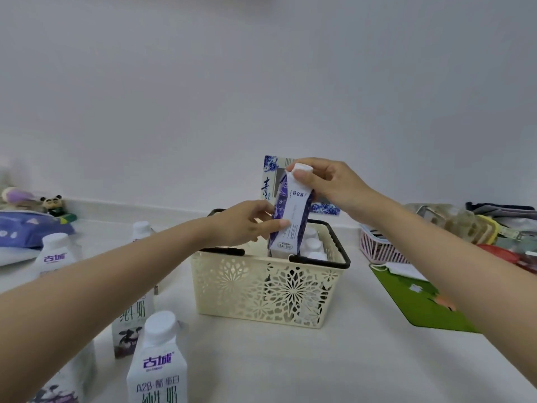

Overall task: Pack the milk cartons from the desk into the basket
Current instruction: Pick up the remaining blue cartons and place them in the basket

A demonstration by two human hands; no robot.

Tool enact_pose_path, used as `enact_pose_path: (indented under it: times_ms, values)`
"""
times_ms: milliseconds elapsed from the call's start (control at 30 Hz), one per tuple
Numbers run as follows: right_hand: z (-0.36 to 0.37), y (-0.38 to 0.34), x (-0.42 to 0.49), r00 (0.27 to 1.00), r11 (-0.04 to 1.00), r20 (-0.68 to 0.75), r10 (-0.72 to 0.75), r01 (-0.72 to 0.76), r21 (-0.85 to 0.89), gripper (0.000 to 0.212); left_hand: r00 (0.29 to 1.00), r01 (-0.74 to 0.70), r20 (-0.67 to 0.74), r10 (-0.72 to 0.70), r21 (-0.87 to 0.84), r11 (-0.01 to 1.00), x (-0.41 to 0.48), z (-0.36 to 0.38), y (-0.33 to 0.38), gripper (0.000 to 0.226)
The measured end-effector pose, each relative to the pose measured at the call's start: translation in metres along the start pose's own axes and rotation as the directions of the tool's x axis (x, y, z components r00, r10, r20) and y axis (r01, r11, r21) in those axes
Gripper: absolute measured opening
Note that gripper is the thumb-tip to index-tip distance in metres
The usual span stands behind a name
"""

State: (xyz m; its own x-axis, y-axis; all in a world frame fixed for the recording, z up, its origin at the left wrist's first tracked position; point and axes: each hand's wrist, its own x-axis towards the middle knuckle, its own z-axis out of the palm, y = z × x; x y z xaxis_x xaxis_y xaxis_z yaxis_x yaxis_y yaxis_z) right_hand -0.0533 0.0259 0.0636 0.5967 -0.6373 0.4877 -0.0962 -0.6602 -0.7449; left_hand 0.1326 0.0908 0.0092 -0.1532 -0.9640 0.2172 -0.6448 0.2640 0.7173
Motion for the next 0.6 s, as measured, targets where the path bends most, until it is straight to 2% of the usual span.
enact_pose_path:
  times_ms: [133,367,467,600]
  values:
    - [0.001,0.016,0.006,0.997,0.998,0.061,0.038,-0.035,-0.048,0.016,0.998,0.051,0.037,-0.051,0.004,0.999,0.006,0.003,-0.009,0.039]
    - [0.000,0.038,0.000,0.992,0.996,0.092,0.085,-0.083,-0.029,0.024,0.994,0.088,0.056,-0.089,0.014,0.996,0.010,0.008,-0.015,0.047]
    - [0.002,0.039,-0.007,0.995,0.998,0.080,0.056,-0.056,-0.010,0.021,0.995,0.081,0.058,-0.082,0.023,0.996,0.008,0.008,-0.016,0.058]
    - [0.019,0.047,-0.029,0.992,0.987,0.129,0.015,0.006,-0.158,0.024,0.996,0.039,0.072,-0.044,0.067,0.997,0.000,0.007,-0.020,0.060]
